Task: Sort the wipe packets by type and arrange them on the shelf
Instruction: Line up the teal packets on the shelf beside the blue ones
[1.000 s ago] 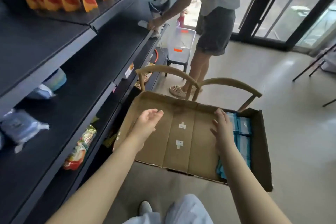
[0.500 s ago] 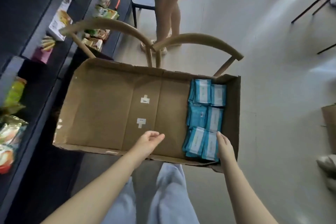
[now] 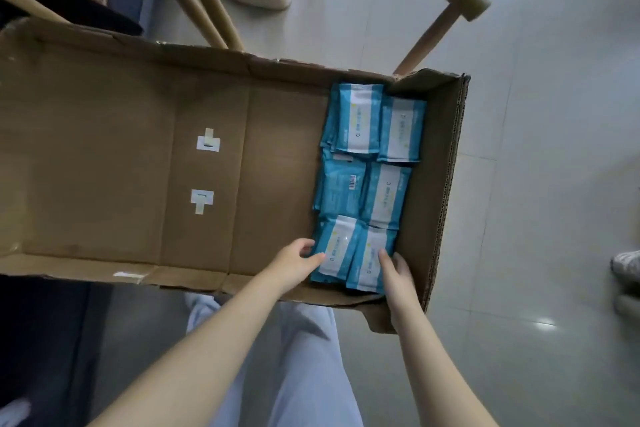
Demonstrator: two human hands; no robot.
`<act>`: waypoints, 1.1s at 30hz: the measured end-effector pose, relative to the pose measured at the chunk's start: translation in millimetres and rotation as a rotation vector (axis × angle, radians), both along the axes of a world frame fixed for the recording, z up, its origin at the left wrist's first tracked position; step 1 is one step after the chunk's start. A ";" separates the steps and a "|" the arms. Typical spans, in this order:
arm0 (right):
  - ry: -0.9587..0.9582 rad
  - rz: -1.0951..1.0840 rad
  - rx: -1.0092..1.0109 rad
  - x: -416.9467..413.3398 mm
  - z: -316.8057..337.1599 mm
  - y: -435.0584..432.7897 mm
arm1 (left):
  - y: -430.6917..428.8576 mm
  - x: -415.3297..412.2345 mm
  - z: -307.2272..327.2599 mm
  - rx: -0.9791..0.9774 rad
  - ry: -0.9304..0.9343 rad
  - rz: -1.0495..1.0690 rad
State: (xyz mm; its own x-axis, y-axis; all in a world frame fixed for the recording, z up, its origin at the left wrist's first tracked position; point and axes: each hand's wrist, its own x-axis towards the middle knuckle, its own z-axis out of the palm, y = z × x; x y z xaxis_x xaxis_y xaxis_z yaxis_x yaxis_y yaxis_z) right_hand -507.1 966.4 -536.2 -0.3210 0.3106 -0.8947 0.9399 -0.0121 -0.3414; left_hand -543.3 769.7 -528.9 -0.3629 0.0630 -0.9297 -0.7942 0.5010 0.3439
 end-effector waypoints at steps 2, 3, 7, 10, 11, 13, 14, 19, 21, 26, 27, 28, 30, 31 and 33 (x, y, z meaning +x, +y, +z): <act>-0.005 0.034 0.008 2.8 -7.1 1.0 | 9.1 -2.1 -10.0 0.012 -0.013 0.014; 0.011 0.039 0.004 2.9 -10.1 1.1 | 13.3 -2.8 -13.0 0.014 -0.022 0.044; 0.005 0.066 -0.002 5.0 -23.1 2.1 | 21.8 -2.3 -21.5 -0.082 -0.019 0.132; 0.001 0.099 0.045 4.2 -32.1 0.8 | 18.5 1.6 -29.7 -0.168 -0.017 0.121; -0.009 0.124 0.050 4.5 -33.7 0.1 | 17.2 3.4 -31.3 -0.170 -0.021 0.123; -0.021 0.153 0.053 5.9 -34.5 -1.2 | 14.4 7.1 -31.7 -0.151 -0.017 0.131; -0.011 0.151 0.061 4.3 -31.8 -1.8 | 12.5 9.1 -30.5 -0.141 -0.011 0.140; 0.173 -0.014 0.069 -13.3 3.0 -4.1 | -10.2 18.8 -10.5 -0.099 0.024 0.331; 0.242 -0.051 0.036 -25.6 23.3 -12.4 | -28.0 21.5 7.7 -0.066 0.062 0.445; 0.432 -0.003 -0.172 -56.4 90.9 -71.3 | -99.4 42.7 76.6 -0.070 0.246 0.760; 0.453 -0.004 -0.218 -59.2 101.1 -85.2 | -114.2 49.8 86.8 -0.070 0.267 0.820; 0.472 0.003 -0.264 -61.3 115.0 -103.8 | -129.8 57.8 101.9 -0.064 0.288 0.896; 0.511 0.043 -0.352 -56.9 145.6 -147.9 | -164.2 81.4 136.2 -0.019 0.337 1.077; 0.524 0.074 -0.388 -51.2 159.7 -170.1 | -179.5 95.8 153.8 0.003 0.375 1.158; 0.547 0.142 -0.465 -32.9 190.7 -214.2 | -208.2 130.9 191.1 0.025 0.468 1.296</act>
State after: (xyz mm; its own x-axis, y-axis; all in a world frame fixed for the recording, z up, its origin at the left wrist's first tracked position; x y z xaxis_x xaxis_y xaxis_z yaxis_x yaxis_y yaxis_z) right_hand -540.0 752.2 -345.5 -0.7689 -0.1395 -0.6239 0.6393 -0.1609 -0.7519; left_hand -412.4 561.5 -337.8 -0.4501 -0.5423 -0.7094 -0.4933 -0.5113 0.7038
